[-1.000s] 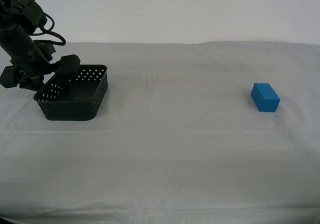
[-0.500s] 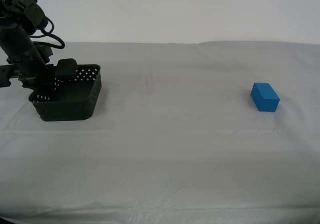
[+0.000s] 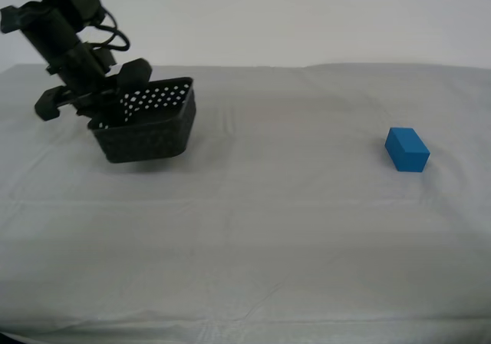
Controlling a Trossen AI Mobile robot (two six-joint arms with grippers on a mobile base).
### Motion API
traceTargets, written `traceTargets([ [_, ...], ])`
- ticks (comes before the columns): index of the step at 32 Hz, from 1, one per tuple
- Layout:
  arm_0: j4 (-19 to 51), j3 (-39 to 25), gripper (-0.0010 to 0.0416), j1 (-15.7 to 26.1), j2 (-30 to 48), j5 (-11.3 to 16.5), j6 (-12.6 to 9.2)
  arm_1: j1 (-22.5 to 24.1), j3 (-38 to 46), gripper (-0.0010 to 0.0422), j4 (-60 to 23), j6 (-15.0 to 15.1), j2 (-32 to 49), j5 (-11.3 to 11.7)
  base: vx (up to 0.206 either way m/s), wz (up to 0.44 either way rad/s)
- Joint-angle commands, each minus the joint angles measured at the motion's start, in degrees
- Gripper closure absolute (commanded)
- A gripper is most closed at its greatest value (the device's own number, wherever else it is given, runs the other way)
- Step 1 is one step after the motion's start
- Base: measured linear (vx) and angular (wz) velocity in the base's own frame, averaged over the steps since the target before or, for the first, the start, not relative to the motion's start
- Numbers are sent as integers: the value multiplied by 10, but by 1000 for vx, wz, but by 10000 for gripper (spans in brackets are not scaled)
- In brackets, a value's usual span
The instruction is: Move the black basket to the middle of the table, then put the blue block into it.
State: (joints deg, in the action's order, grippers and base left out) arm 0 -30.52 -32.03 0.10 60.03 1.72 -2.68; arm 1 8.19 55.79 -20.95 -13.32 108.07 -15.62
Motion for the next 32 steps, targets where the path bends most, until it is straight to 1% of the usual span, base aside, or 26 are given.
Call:
traceTargets([
  [1,-2,0,405,0,0,2,-3,42,37,412,-7,-22,-1,9,0,0],
  [2,-2,0,405,1,0,2,-4,61,51,413,-7,-32,0,21,0,0],
  [4,-2,0,405,1,0,2,-4,82,68,413,-7,-38,3,38,0,0],
  [5,-2,0,405,1,0,2,-5,105,88,413,-7,-50,4,64,0,0],
  [6,-2,0,405,1,0,2,-5,114,94,413,-7,-53,4,71,0,0],
  [7,-2,0,405,1,0,2,-5,122,100,413,-7,-55,4,76,0,0],
  [8,-2,0,405,1,0,2,-6,142,116,413,-6,-66,4,76,0,0],
  [12,-2,0,405,1,0,2,-12,174,139,413,-5,-88,4,77,0,0],
  [13,-2,0,405,1,0,2,-14,179,141,413,-4,-89,4,77,0,0],
  [14,-2,0,405,1,0,2,-18,186,144,413,-1,-93,4,81,0,0],
  [15,-2,0,405,1,0,2,-19,191,146,413,1,-97,4,90,0,0],
  [16,-2,0,405,1,0,2,-19,194,147,413,1,-99,4,93,0,0],
  [19,-2,0,405,1,0,2,-21,200,159,413,-2,-105,22,90,0,0],
  [20,-1,0,405,2,0,2,-22,205,172,413,-4,-105,44,85,0,0],
  [24,3,0,405,2,0,2,-23,213,211,413,-9,-103,98,87,0,0],
  [28,7,0,405,2,0,2,-23,216,258,412,-35,-98,142,84,0,0],
  [29,7,0,405,3,0,2,-23,217,271,412,-43,-92,153,80,0,0],
  [30,9,0,405,3,0,2,-23,218,283,412,-48,-89,164,69,0,0],
  [31,10,0,405,3,0,2,-23,221,294,412,-50,-89,177,50,0,0],
  [32,11,0,405,3,0,2,-23,223,297,412,-50,-89,183,44,0,0],
])
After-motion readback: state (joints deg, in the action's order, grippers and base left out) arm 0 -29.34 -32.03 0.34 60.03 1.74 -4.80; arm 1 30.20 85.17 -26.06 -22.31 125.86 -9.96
